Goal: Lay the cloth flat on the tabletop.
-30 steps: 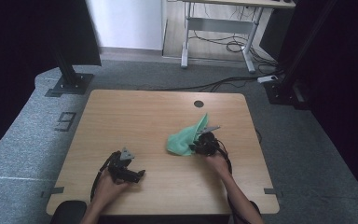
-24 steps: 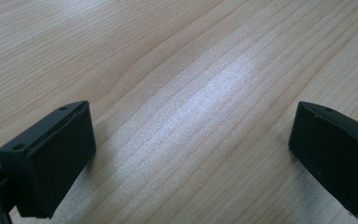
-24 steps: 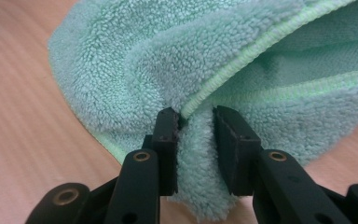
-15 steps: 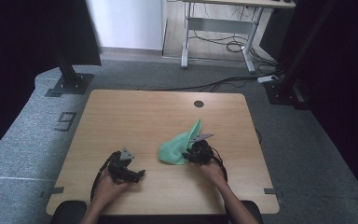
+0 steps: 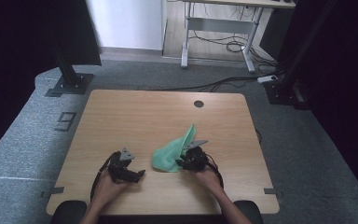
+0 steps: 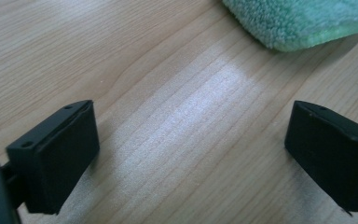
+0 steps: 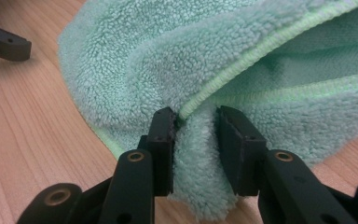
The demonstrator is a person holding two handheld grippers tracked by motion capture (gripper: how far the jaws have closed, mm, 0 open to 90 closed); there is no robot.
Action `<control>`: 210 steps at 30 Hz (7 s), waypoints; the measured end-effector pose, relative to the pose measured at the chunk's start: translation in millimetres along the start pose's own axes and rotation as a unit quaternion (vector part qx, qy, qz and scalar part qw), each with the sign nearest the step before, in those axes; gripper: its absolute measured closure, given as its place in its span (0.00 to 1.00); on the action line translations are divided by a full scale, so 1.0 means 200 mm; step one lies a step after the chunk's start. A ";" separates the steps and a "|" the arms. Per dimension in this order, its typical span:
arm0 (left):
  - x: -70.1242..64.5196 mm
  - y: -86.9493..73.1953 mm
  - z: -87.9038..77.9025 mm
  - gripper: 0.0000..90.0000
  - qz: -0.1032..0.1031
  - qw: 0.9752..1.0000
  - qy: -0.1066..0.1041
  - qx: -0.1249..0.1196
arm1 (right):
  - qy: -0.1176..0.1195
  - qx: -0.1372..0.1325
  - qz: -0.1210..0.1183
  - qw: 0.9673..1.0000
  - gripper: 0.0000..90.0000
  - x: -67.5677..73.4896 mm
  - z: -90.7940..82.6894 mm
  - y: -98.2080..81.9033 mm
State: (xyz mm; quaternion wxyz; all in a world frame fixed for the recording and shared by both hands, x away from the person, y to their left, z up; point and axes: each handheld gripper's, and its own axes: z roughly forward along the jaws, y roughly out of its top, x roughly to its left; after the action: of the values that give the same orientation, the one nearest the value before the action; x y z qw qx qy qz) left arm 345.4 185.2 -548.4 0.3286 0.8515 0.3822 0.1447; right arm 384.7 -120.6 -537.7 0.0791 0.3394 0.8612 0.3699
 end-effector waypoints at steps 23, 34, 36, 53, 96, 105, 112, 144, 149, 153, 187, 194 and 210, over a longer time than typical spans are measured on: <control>-0.18 0.24 -0.06 0.24 0.039 0.997 -0.061 -0.040 | -0.019 -0.020 0.014 1.000 0.62 -0.13 -0.17 -0.05; -0.32 0.40 0.00 0.37 0.099 0.988 -0.113 -0.036 | -0.051 -0.002 -0.008 0.999 0.48 -0.14 -0.10 -0.12; -0.33 0.41 0.02 0.40 0.101 0.987 -0.124 -0.033 | -0.051 -0.003 -0.014 0.999 0.47 -0.14 -0.09 -0.12; -0.39 0.33 0.20 0.61 0.133 0.983 -0.126 0.028 | -0.056 -0.019 -0.016 0.998 0.47 -0.13 -0.09 -0.14; 0.02 0.57 0.01 0.94 0.047 0.997 -0.032 -0.054 | -0.051 -0.024 -0.014 0.998 0.46 -0.14 -0.09 -0.15; 0.16 0.54 0.09 0.90 0.010 0.999 -0.006 -0.030 | -0.043 -0.021 -0.001 0.999 0.42 -0.14 -0.10 -0.14; 0.23 0.48 0.14 0.65 -0.013 1.000 0.020 -0.009 | -0.042 -0.017 -0.002 0.999 0.41 -0.14 -0.10 -0.14; -0.06 0.36 0.11 0.54 0.037 0.996 -0.080 -0.028 | 0.028 -0.012 -0.044 0.999 0.60 0.05 -0.03 0.05; -0.06 0.31 0.19 0.61 0.042 0.996 -0.076 0.001 | 0.018 0.006 -0.058 0.998 0.69 0.06 0.02 0.03; -0.06 0.30 0.20 0.72 0.047 0.997 -0.058 0.002 | 0.006 0.007 -0.063 0.998 0.80 0.06 0.02 0.02; 0.15 0.27 0.05 0.71 0.015 1.000 -0.013 -0.012 | -0.041 -0.014 0.021 0.999 0.73 -0.26 -0.25 -0.10; 0.13 0.28 -0.02 0.55 0.011 0.999 -0.030 -0.034 | -0.061 -0.027 0.039 0.997 0.57 -0.31 -0.34 -0.12; -0.09 0.41 0.03 0.64 0.045 0.991 -0.120 -0.044 | -0.058 -0.055 0.034 0.996 0.48 -0.32 -0.33 0.09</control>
State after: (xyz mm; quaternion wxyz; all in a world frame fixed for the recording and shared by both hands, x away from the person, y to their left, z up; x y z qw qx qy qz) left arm 381.4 129.2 -498.3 0.4020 0.8639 0.2947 0.0729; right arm 417.6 -191.0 -486.3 0.1350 0.3842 0.8218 0.3985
